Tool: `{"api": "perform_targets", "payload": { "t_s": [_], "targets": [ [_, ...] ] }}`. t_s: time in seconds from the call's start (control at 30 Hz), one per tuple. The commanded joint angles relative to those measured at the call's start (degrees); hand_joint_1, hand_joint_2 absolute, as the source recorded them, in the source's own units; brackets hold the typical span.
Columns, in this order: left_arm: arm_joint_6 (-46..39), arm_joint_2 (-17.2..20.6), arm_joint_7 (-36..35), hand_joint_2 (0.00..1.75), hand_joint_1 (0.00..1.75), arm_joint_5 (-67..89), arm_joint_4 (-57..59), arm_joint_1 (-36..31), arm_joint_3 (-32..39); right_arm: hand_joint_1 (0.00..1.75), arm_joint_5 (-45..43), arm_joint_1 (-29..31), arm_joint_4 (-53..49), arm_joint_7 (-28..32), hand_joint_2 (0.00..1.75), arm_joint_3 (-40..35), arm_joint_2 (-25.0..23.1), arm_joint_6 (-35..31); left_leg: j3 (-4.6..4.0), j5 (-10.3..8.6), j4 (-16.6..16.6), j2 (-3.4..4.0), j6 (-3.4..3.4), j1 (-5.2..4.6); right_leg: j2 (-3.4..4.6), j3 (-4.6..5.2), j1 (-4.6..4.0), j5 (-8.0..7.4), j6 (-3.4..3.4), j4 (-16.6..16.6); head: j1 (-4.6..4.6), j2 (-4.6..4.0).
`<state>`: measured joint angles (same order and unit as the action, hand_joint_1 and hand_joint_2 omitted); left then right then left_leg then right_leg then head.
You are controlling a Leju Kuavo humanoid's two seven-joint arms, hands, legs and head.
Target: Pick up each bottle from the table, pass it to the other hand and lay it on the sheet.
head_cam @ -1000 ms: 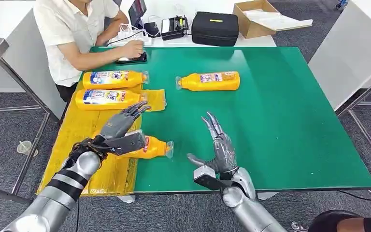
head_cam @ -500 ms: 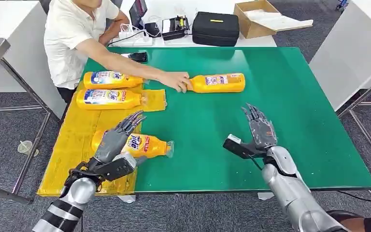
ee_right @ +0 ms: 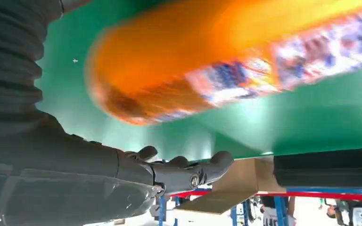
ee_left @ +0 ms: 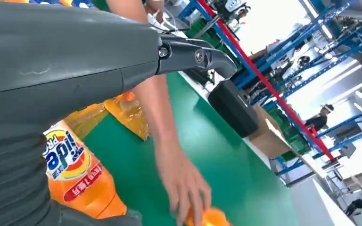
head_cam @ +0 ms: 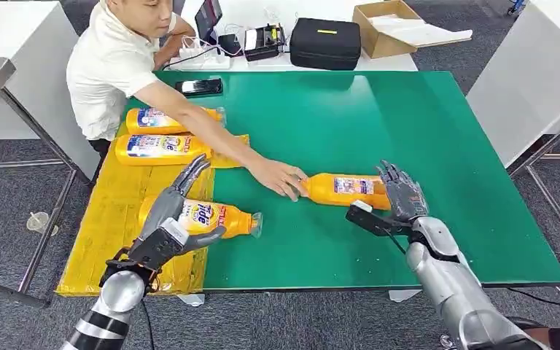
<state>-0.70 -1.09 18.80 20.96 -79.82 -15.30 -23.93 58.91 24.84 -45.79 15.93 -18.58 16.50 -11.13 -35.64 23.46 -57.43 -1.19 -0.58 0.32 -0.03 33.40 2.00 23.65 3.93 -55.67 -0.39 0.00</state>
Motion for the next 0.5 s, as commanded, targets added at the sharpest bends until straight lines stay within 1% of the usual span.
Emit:
{"api": "perform_targets", "payload": {
  "t_s": [0.03,0.07,0.23,0.3,0.33,0.4,0.47,0.5],
  "targets": [
    [-0.4,-1.0,0.4,1.75,0.00,-0.1,2.3,-1.9,0.5,0.00,1.3,6.0,7.0,0.5,1.75,-3.2,-2.0,-0.9,0.35,0.27,-0.2,0.40,0.04,0.14,0.23,-0.33,-0.21,0.13,-0.42,0.0,0.00,0.00],
    [-0.4,-1.1,0.4,1.75,0.00,-0.1,2.3,-1.9,0.5,0.00,1.3,6.1,7.0,0.5,1.75,-3.3,-2.2,-0.8,0.16,0.11,0.0,0.24,0.02,0.04,0.16,-0.12,-0.08,0.03,-0.20,0.0,0.00,0.00],
    [-0.4,-1.1,0.4,1.75,0.00,-0.1,2.3,-1.9,0.5,0.00,1.3,6.1,7.0,0.5,1.75,-3.3,-2.2,-0.8,0.19,0.12,-0.1,0.21,0.03,0.06,0.11,-0.17,-0.11,0.06,-0.24,0.0,0.00,0.00],
    [-0.3,-1.2,0.7,1.75,0.00,-0.3,2.9,-2.3,0.2,0.00,1.5,7.8,9.1,0.6,1.75,-4.0,-2.7,0.3,0.24,0.15,-0.1,0.25,0.03,0.08,0.14,-0.22,-0.14,0.07,-0.28,0.0,0.00,0.00],
    [-0.2,-1.4,0.9,1.75,0.00,-0.4,3.4,-2.7,0.0,0.00,0.8,8.8,10.9,0.6,1.75,-3.8,-3.3,1.4,0.13,0.08,0.0,0.17,0.02,0.05,0.09,-0.12,-0.09,0.03,-0.19,0.0,0.00,0.00],
    [-0.3,-1.7,1.2,1.75,0.00,-0.7,4.3,-3.3,-0.3,0.00,0.3,11.1,14.7,0.7,1.75,-4.0,-4.3,2.8,0.23,0.16,-0.1,0.31,0.02,0.08,0.19,-0.20,-0.14,0.06,-0.29,0.0,0.00,0.00],
    [-0.3,-1.7,1.2,1.75,0.00,-0.7,4.3,-3.3,-0.3,0.00,0.3,11.1,14.7,0.7,1.75,-4.0,-4.3,2.8,0.12,0.07,0.0,0.23,0.01,0.02,0.15,-0.08,-0.05,0.00,-0.18,0.0,0.00,0.00],
    [-0.3,-1.7,1.2,1.75,0.00,-0.7,4.3,-3.3,-0.3,0.00,0.3,11.1,14.7,0.7,1.75,-4.0,-4.3,2.8,0.27,0.18,-0.2,0.40,0.03,0.11,0.25,-0.23,-0.17,0.05,-0.35,-0.1,0.00,0.00]
  ]
}}
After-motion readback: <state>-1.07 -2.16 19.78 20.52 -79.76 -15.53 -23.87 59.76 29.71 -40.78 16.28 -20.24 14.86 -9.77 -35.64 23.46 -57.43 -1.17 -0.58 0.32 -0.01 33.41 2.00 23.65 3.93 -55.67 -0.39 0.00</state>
